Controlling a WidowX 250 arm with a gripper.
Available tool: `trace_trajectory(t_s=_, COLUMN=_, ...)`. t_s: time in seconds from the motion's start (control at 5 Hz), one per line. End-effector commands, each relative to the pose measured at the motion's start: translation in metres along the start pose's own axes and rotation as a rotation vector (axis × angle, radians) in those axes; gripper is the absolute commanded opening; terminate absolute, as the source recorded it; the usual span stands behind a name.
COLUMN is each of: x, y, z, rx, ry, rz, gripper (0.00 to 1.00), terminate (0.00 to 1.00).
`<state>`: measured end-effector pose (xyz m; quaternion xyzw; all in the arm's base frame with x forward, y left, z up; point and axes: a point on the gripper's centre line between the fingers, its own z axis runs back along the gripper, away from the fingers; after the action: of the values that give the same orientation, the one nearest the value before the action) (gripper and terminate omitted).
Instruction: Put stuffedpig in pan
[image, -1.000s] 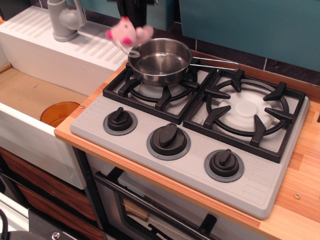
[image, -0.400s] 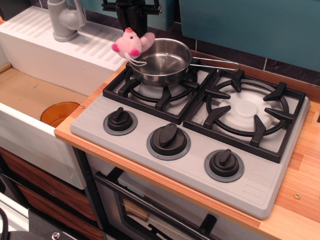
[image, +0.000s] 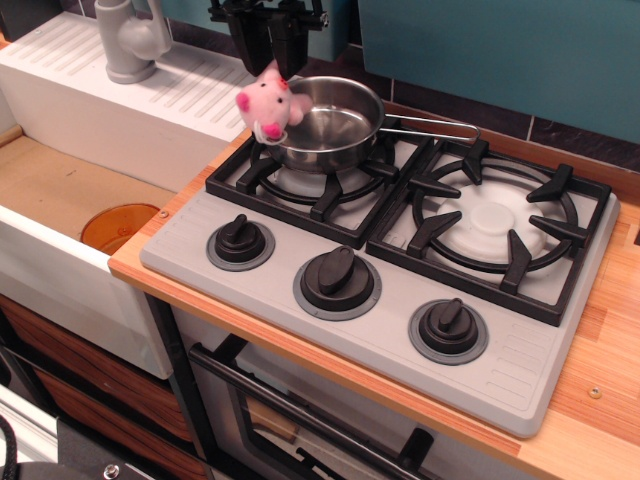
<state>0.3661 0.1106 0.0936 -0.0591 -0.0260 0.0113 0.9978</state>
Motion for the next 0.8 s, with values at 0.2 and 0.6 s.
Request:
trace_trajectory(t_s=0.2, x=0.0, y=0.008, z=0.041, rx=0.041, ry=-0.081, rz=-0.027, gripper=1.0, terminate=0.0)
trace_trajectory(t_s=0.6, x=-0.004, y=0.007, z=0.053, rx=0.083, ry=-0.083, rz=-0.028, gripper=1.0, terminate=0.0)
